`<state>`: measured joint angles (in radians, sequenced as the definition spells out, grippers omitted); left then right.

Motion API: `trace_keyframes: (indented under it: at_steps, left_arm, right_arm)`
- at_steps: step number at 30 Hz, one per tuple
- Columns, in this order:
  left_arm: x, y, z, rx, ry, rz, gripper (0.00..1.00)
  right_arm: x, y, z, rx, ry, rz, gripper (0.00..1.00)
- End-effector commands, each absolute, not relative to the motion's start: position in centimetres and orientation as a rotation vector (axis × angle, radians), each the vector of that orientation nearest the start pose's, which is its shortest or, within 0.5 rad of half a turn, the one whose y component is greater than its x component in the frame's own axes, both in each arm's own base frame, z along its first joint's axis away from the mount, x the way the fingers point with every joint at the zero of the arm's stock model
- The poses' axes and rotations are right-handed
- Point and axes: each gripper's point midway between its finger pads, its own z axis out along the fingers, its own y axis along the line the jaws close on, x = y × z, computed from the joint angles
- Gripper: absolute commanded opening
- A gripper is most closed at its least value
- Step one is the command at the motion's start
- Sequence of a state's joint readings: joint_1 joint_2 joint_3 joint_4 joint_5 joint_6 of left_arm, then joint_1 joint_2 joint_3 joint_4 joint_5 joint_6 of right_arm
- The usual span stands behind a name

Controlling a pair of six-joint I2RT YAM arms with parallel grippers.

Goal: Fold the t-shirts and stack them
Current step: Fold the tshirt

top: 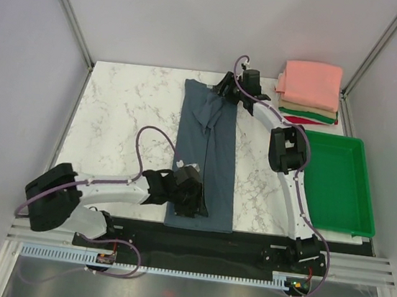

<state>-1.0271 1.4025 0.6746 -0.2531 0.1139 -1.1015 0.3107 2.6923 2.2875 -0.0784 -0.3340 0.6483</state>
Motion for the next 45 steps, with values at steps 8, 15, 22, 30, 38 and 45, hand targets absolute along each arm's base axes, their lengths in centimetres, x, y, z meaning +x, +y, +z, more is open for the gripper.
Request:
trace_keyframes:
  at_steps: [8, 15, 22, 30, 38, 45]
  left_arm:
    - [12.2, -26.5, 11.0, -0.024, 2.660, -0.528, 0.63]
    - [12.5, -23.4, 11.7, -0.088, 2.581, -0.489, 0.63]
    - [12.2, -20.2, 10.6, -0.157, 2.522, -0.482, 0.62]
    - [11.7, -18.3, 8.1, -0.218, 2.533, -0.442, 0.62]
    - [11.0, -17.4, 6.8, -0.260, 2.542, -0.464, 0.61]
    - [10.7, -18.0, 5.3, -0.295, 2.546, -0.523, 0.60]
  right_arm:
    - [62.4, 29.3, 3.6, 0.128, 2.214, 0.920, 0.86]
    - [61.2, 28.4, 15.1, 0.069, 2.067, 0.909, 0.98]
    - [52.0, 22.2, 23.9, 0.103, 2.002, 0.700, 0.98]
    - [29.5, 19.7, 10.5, 0.174, 2.311, 0.713, 0.96]
    - [16.0, 18.8, 5.8, 0.263, 2.390, 0.747, 0.79]
    - [11.5, 20.2, 3.1, 0.224, 2.476, 0.792, 0.60]
